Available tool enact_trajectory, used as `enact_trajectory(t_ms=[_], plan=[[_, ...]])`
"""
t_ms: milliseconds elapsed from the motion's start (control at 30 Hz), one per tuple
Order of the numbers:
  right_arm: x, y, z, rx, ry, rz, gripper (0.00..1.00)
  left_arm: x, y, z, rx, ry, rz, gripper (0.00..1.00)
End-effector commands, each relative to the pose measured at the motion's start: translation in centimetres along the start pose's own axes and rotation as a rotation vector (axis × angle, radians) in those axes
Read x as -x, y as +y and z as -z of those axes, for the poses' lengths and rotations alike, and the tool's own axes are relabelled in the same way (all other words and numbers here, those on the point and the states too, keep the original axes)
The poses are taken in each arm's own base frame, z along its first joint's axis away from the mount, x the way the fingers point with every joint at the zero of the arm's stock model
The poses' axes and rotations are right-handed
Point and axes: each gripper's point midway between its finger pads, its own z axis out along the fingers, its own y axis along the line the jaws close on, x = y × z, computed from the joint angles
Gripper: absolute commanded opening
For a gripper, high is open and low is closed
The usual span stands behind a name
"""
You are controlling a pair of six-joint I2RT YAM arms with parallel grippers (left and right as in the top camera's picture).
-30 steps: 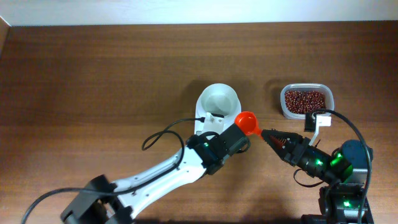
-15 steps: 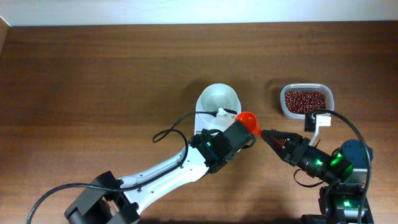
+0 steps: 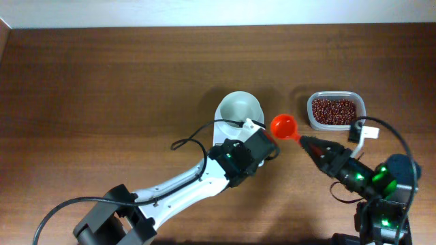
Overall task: Scoop and weigh 50g on scale
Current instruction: 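Carry the red scoop with the right gripper toward the bean tub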
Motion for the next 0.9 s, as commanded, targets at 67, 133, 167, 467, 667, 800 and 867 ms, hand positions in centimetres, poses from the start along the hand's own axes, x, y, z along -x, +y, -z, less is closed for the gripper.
enact_trajectory(t_ms=[67,133,167,467,667,800,867], plan=[[1.8,0.2,1.9,0.014,-0.056,0.024,0.04,-0.2,-2.0,-0.9,-0.176,0.011,-0.137,0.0],[2.1,0.2,2.4,0.018,-0.063,0.021,0.04,0.4,-2.7,-0.8,-0.213,-0.02,-0.175,0.0],[2.2,0.2,2.5,0.018,-0.068,0.02,0.04,0.8,-2.8,-0.8,-0.217,-0.036,-0.182,0.0],[2.6,0.0,2.8,0.011,-0.084,0.031,0.04,0.0,-0.9,-1.6,-0.11,-0.03,-0.187,0.0],[2.7,-0.2,2.8,0.006,-0.091,0.028,0.04,-1.9,-0.5,-2.8,-0.103,-0.024,-0.189,0.0],[2.8,-0.2,2.8,0.003,-0.093,0.025,0.04,-1.8,0.1,-3.0,-0.067,-0.033,-0.188,0.0],[2.8,-0.3,2.7,0.003,-0.092,0.023,0.04,-1.8,0.0,-3.2,-0.069,-0.041,-0.186,0.0]])
